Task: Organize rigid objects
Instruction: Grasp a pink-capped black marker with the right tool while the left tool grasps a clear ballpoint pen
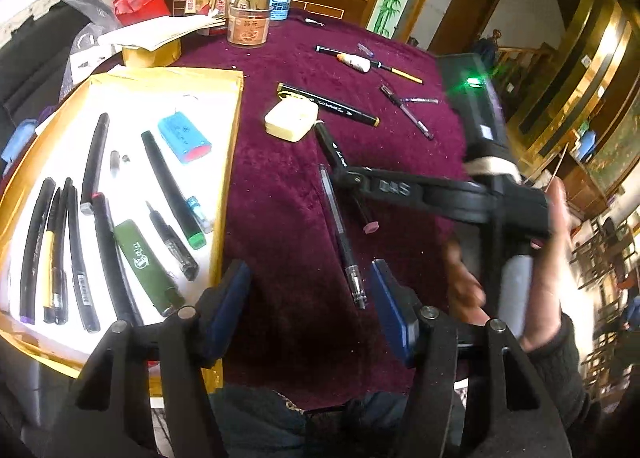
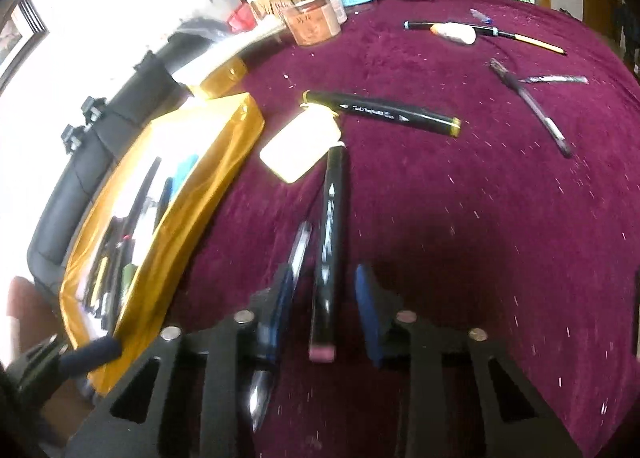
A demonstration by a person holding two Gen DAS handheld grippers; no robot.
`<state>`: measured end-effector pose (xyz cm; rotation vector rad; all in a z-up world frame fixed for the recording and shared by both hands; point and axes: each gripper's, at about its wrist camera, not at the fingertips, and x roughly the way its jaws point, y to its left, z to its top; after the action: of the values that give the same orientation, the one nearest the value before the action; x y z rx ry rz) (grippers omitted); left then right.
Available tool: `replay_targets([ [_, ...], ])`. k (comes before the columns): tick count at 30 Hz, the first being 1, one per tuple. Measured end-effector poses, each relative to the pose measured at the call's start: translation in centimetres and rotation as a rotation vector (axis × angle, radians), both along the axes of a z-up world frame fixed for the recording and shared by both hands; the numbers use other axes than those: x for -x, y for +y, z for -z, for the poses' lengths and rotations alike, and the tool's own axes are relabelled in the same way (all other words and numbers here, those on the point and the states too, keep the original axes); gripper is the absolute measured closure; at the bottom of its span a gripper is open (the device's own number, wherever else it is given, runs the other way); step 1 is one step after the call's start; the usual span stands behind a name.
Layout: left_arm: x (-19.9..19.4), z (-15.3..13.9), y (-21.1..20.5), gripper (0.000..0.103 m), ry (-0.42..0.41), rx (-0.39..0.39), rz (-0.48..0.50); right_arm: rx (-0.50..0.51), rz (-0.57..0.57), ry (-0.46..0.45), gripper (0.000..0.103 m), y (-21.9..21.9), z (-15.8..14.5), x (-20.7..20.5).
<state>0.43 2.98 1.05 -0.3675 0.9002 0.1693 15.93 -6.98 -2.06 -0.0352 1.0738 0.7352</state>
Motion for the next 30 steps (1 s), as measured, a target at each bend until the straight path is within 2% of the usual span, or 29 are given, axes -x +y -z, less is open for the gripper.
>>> replay_targets([
  [2,0.1,0.1,0.4,0.049,0.001,-0.002,-0.008,0.019,-0.008,-0.001,0.080,1.0,0.4,-0.8],
  [5,0.1,0.2,0.4,0.051,0.001,0.006,-0.002,0.057,-0.010,-0.037,0.088,1.7,0.5,-0.9],
  [6,0.1,0.2,0.4,0.056,0.002,0.007,0.004,0.059,-0.010,-0.042,0.088,1.6,0.5,-0.8],
  [8,-0.2,0.1,0.1,0.056,0.005,0.007,0.014,0.060,-0.003,-0.049,0.089,0.9,0.4,-0.3],
  [15,-3.6,0.5,-1.5,0.057,0.043,0.028,0.093,0.040,0.107,-0.048,0.089,-5.5,0.2,2.6],
  [19,-7.1,1.8,-2.4,0.076,0.098,0.056,0.139,-0.017,0.174,-0.016,0.089,-9.9,0.5,4.0],
  [20,-7.8,2.2,-2.5,0.077,0.108,0.070,0.147,-0.036,0.181,-0.005,0.089,-10.5,0.5,4.3],
  [23,-9.6,3.3,-2.9,0.077,0.160,0.022,0.127,-0.063,0.189,-0.005,0.089,-11.3,0.6,4.5],
  [26,-10.4,4.2,-3.4,0.088,0.229,-0.065,0.093,-0.057,0.187,-0.032,0.089,-11.3,0.5,4.9],
  [27,-10.5,4.5,-3.7,0.089,0.249,-0.066,0.102,-0.057,0.190,-0.033,0.089,-11.1,0.5,5.1],
  [30,-10.0,4.7,-4.3,0.089,0.244,-0.093,0.096,-0.064,0.188,-0.040,0.089,-11.2,0.5,5.2],
])
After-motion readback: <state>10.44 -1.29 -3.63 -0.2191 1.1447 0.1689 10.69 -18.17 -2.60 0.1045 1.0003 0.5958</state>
